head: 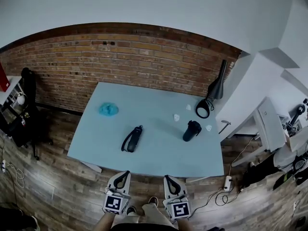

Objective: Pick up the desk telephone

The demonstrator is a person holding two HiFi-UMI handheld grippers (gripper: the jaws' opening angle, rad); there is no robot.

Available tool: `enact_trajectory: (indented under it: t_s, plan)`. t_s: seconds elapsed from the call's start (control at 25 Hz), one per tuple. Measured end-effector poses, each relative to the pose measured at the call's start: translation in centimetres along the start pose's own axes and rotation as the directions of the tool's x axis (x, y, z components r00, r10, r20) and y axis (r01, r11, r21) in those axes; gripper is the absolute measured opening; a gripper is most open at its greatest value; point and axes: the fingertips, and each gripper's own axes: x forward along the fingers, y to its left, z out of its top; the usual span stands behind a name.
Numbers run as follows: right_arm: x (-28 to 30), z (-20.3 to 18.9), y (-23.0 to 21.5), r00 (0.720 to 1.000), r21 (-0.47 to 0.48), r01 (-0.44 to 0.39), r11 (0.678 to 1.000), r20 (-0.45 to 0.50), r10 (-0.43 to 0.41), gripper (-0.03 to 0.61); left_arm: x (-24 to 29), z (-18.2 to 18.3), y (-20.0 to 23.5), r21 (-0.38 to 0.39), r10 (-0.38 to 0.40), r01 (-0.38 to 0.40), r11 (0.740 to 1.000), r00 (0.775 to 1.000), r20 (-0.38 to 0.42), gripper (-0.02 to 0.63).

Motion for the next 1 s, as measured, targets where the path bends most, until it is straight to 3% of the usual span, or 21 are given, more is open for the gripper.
enact_trajectory:
  t_s: [0.48, 0.68, 1.0]
  plan:
    - [3.1, -2.6, -9.0, 1.0, 0.073, -0.017, 0.997, 0.002, 0.016, 0.021, 7.5, 0.6, -1.1, 0.048, 0.065, -0.064, 0.997, 0.997, -0.029, 0.028]
    - [4.6, -3.8, -10.3, 1.0, 0.085, -0.013, 0.996, -0.022, 0.015, 0.021, 9.2, -0.2, 0.0, 0.04, 0.078, -0.076, 0.996, 0.996, -0.047, 0.028]
    - [9.5, -3.6, -10.4, 0.998, 0.04, 0.012, 0.999, -0.064, -0.01, 0.021, 13.0, -1.7, 5.3, 0.007, 0.06, -0.06, 0.998, 0.995, -0.075, 0.029]
